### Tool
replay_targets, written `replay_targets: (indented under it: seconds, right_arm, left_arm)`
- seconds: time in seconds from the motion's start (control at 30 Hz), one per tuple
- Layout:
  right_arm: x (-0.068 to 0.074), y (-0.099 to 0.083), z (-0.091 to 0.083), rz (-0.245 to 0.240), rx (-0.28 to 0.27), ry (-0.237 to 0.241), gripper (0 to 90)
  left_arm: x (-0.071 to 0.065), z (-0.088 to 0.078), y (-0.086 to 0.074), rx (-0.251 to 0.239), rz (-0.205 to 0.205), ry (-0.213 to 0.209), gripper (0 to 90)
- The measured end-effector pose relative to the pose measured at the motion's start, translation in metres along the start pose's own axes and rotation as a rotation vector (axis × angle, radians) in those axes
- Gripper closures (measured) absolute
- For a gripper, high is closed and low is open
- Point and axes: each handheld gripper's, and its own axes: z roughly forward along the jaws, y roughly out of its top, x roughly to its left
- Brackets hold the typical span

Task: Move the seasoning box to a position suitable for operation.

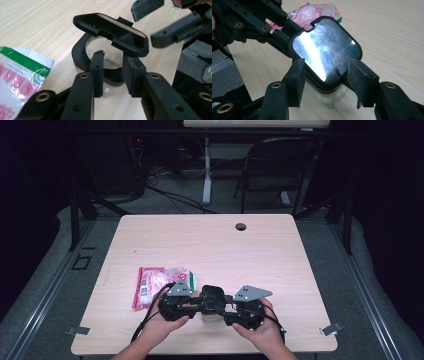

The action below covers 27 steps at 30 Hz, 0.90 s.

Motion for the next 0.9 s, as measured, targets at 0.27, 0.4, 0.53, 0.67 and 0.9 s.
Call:
replay_targets:
  seconds: [0.27, 0.4, 0.53, 0.67, 0.9]
  right_arm:
    - [0.007, 0.001, 0.002, -0.034, -0.009, 0.008, 43.9]
    - [0.011, 0.001, 0.007, -0.079, -0.011, -0.015, 42.2]
    - [0.012, 0.001, 0.011, -0.116, -0.011, -0.047, 41.0]
    - [0.01, 0.001, 0.014, -0.117, -0.009, -0.07, 41.6]
    - [0.009, 0.0, 0.013, -0.107, -0.01, -0.063, 41.7]
  left_arm:
    - [0.0, -0.001, 0.002, -0.026, -0.017, 0.007, 64.9]
    - [-0.002, -0.004, 0.005, -0.048, -0.021, 0.011, 63.4]
    - [-0.002, -0.004, 0.005, -0.05, -0.022, 0.018, 61.8]
    - [-0.001, -0.003, 0.004, -0.054, -0.021, 0.057, 57.7]
    - [0.003, 0.004, -0.002, -0.034, -0.026, 0.098, 53.0]
